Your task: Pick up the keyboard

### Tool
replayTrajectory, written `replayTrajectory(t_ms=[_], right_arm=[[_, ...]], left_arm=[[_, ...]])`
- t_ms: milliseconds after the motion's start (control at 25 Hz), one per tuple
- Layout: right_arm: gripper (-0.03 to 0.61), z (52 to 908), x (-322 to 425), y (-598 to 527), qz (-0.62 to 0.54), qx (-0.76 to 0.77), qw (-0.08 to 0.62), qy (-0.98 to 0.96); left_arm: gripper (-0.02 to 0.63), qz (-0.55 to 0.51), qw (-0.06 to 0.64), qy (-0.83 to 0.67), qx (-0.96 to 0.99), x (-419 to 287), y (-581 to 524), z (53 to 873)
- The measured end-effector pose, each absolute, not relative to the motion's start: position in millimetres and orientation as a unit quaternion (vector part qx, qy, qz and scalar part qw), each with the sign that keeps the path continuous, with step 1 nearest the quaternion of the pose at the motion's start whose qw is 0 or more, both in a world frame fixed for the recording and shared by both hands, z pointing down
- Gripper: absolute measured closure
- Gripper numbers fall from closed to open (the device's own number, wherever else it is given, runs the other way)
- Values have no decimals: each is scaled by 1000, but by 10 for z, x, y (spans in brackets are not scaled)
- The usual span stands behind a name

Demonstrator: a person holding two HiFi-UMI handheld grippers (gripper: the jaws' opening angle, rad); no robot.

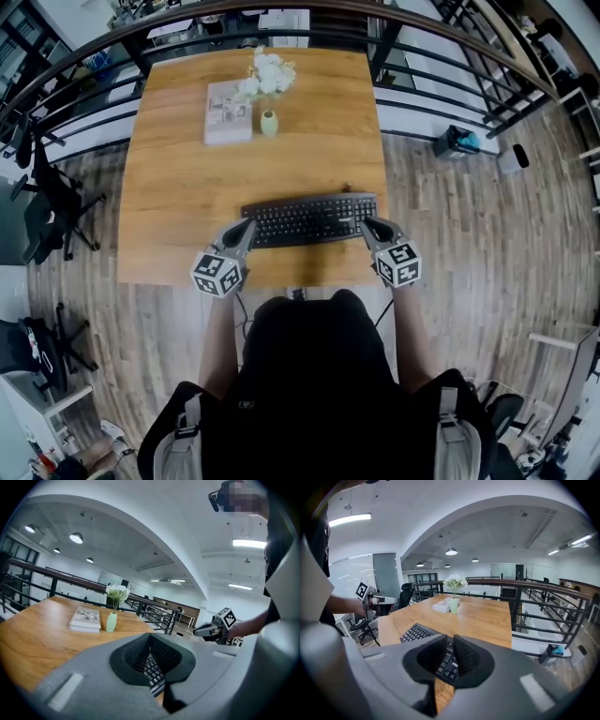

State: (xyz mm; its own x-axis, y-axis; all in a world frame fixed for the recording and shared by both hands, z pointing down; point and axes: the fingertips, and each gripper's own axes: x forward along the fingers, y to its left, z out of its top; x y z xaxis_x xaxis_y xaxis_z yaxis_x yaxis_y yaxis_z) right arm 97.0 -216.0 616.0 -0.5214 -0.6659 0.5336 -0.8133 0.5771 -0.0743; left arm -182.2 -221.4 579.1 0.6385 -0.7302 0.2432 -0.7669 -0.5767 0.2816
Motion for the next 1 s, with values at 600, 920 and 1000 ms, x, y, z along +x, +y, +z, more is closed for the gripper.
replayTrajectory(t_ms=[600,920,1000], right_arm=[[532,6239,1093,-2192,159,432,245,-853],[532,6365,1297,-2366,170,423,252,-853],[532,6414,1324,-2397,175,417,255,-855]], left_arm=[[603,60,192,-439,876,-1954,-2251,5912],[603,68,203,-453,866,-1867,-2289,5989],[601,66,208,-458,862,-1854,-2323,6014]])
